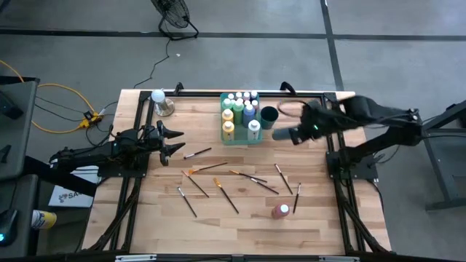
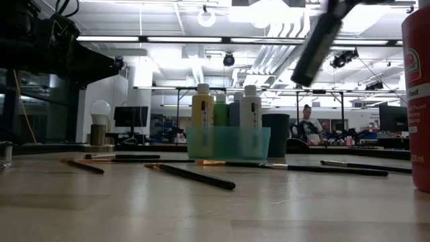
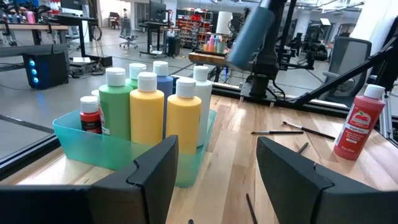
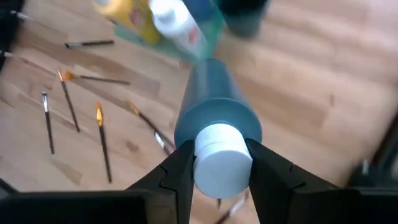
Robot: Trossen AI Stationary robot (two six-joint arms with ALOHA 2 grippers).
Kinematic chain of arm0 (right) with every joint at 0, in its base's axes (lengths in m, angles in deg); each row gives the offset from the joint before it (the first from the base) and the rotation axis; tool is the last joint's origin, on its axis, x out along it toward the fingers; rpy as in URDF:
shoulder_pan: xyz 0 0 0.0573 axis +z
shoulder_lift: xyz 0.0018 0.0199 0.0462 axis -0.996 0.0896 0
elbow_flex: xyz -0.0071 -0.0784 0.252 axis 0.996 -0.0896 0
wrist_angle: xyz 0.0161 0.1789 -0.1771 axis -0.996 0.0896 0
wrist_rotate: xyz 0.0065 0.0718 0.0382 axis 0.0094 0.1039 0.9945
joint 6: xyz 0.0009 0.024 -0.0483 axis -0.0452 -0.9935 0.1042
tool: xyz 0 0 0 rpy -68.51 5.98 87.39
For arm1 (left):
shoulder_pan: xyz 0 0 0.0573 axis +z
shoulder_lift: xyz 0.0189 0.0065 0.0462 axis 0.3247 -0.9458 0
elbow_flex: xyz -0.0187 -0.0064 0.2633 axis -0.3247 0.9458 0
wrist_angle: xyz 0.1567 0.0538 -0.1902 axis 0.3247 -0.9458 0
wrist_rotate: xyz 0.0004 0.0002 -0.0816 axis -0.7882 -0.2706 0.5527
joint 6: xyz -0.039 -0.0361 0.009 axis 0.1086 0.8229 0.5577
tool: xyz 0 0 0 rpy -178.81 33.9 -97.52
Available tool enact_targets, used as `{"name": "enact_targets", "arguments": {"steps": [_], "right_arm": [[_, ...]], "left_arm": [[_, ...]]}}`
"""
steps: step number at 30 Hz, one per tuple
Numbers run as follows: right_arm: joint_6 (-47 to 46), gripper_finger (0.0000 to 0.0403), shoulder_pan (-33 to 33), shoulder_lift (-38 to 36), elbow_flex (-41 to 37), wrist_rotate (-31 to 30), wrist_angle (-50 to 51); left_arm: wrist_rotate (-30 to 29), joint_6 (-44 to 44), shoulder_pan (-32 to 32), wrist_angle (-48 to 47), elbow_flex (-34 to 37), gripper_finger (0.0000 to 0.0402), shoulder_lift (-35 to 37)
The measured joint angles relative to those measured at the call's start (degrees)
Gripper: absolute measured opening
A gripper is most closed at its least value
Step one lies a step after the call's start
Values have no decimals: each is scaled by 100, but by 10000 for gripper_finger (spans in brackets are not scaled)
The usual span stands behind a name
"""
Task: Pick & Place Paint Supplies
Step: Put the dark blue paint bottle into the green bin
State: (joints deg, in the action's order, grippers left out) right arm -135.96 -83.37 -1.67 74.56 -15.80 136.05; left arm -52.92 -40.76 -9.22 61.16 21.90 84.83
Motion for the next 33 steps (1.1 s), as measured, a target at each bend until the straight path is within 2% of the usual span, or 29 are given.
{"name": "enact_targets", "arguments": {"steps": [7, 12, 19, 24, 33], "right_arm": [[3098, 115, -1058, 439, 560, 106, -835], [5409, 115, -1392, 690, 866, 192, -1186], [7604, 115, -1666, 1307, 1290, 524, -1610], [8305, 116, -1701, 1929, 1552, 491, -1473], [8462, 115, -1589, 2716, 1858, 431, -1370]], "left_arm": [[0, 0, 0, 0, 0, 211, 2], [0, 0, -1, 0, 0, 211, 0], [0, 0, -1, 0, 0, 211, 2], [0, 0, 1, 0, 0, 211, 1], [0, 0, -1, 0, 0, 211, 0]]}}
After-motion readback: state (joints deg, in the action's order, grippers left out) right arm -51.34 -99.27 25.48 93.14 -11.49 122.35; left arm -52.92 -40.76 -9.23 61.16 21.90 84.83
